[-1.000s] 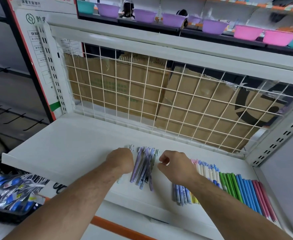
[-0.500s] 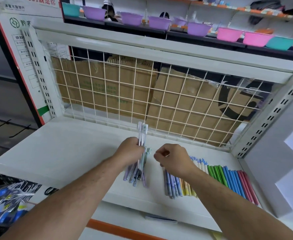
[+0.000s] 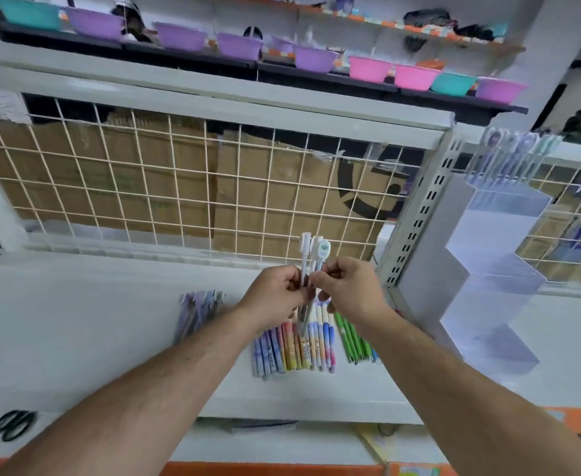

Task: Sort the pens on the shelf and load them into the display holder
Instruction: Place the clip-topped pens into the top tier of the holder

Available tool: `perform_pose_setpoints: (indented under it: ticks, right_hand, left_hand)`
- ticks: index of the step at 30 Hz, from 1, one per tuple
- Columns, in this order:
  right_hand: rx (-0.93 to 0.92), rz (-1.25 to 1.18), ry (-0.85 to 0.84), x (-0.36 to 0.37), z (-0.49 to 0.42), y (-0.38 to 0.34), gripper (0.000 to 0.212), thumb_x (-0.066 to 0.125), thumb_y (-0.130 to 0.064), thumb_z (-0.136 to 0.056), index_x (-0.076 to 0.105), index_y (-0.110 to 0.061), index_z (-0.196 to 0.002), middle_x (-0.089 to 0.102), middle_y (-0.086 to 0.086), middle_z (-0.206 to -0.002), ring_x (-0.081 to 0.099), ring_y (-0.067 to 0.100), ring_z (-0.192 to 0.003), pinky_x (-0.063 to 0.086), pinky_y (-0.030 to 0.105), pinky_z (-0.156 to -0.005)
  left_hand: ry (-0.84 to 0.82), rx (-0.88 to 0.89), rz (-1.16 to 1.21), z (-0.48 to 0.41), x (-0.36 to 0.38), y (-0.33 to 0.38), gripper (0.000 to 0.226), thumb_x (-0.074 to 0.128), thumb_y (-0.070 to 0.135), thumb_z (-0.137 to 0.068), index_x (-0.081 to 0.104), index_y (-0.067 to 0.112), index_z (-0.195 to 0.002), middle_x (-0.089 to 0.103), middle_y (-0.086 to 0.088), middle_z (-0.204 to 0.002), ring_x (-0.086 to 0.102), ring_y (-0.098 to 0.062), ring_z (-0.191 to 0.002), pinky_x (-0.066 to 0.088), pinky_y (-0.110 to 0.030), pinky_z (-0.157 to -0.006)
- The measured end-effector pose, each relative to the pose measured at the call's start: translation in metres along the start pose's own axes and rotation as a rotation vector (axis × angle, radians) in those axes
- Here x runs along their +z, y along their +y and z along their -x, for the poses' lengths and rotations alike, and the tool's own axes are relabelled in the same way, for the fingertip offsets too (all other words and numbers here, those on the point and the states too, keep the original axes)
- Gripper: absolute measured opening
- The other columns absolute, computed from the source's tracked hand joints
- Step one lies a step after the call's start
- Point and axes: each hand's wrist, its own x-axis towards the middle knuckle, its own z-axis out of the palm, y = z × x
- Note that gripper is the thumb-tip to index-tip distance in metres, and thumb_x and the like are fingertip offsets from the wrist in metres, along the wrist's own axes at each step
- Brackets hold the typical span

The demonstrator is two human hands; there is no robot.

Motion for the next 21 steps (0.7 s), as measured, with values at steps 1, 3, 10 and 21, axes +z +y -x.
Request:
perform_pose_setpoints:
  ticks: [1, 3, 10, 21]
  right_hand:
    - [-0.005, -0.011, 0.016, -0.011, 0.000, 0.002, 0.014, 0.072, -0.012, -0.092, 0.066, -0.004, -0.082, 0.067, 0.008, -0.066, 0.062, 0.009, -0.051, 0.050, 0.026, -0.046]
    - [-0.011, -0.043, 0.040, -0.035, 0.000, 0.008, 0.013, 0.071, -0.011, -0.092, 0.066, -0.003, -0.083, 0.065, 0.006, -0.062, 0.060, 0.010, -0.050, 0.049, 0.025, -0.046]
    - [-0.058, -0.049, 0.049, -0.127, -0.001, 0.036, 0.020, 0.070, -0.009, -0.084, 0.062, -0.013, -0.067, 0.061, -0.002, -0.053, 0.056, 0.013, -0.050, 0.047, 0.028, -0.047]
    - [-0.146, -0.062, -0.028, -0.265, -0.016, 0.060, 0.008, 0.072, -0.008, -0.082, 0.067, -0.004, -0.077, 0.064, 0.002, -0.058, 0.059, 0.014, -0.053, 0.049, 0.025, -0.047]
  left_hand:
    - [-0.014, 0.011, 0.016, -0.002, 0.010, 0.005, 0.006, 0.074, 0.015, -0.087, 0.070, 0.015, -0.083, 0.065, 0.002, -0.065, 0.055, -0.007, -0.054, 0.046, -0.027, -0.057]
    - [-0.045, 0.021, 0.027, -0.006, 0.031, 0.014, 0.012, 0.074, 0.013, -0.088, 0.070, 0.018, -0.077, 0.062, 0.004, -0.059, 0.053, -0.006, -0.049, 0.045, -0.024, -0.051]
    - [-0.060, 0.043, -0.008, -0.023, 0.126, 0.050, 0.022, 0.070, 0.006, -0.086, 0.062, 0.012, -0.066, 0.054, -0.001, -0.058, 0.051, -0.015, -0.055, 0.046, -0.027, -0.052]
    - [0.024, 0.075, -0.015, -0.047, 0.248, 0.110, 0.008, 0.065, 0.020, -0.082, 0.071, 0.022, -0.076, 0.068, -0.021, -0.079, 0.057, -0.020, -0.071, 0.047, -0.042, -0.068]
